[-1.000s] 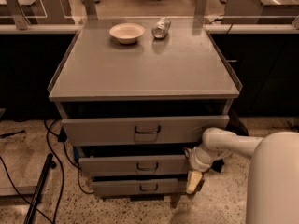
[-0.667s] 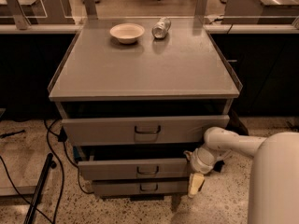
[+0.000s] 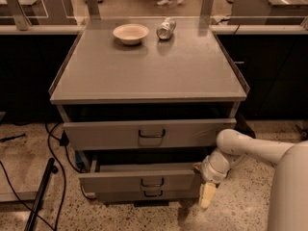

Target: Open middle drawer

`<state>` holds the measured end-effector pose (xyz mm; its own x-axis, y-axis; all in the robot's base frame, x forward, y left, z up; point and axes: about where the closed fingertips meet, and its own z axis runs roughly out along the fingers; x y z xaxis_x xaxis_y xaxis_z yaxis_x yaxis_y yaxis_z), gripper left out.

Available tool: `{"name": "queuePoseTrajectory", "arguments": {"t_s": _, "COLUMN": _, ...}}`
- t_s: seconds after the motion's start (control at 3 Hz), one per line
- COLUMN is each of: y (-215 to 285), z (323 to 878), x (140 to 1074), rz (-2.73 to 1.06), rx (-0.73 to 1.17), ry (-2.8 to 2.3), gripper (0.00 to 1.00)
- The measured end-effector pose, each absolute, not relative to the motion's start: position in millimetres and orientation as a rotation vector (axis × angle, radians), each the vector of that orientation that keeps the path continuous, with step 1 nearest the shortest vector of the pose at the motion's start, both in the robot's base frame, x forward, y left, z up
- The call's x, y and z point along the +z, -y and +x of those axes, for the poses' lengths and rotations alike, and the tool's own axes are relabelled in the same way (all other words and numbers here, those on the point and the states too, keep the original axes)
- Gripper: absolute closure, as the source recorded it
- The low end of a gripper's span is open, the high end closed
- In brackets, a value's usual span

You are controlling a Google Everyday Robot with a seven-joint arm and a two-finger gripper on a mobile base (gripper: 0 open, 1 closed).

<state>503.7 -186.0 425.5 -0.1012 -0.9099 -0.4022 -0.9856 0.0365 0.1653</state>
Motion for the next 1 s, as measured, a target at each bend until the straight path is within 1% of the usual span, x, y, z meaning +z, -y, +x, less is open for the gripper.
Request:
{"name": "queuePoseTrajectory", "arguments": {"t_s": 0.33, "y": 186.1, "z": 480.1, "x": 437.1, "rz": -1.983, "rx": 0.730, "ry": -2.139, "gripper": 0.00}}
{"name": "queuePoseTrajectory", "arguments": {"t_s": 1.0, "y": 187.6, "z": 434.9, "x": 455.8, "rz": -2.047, "rx": 1.066, "ry": -2.169, "gripper": 0.00}}
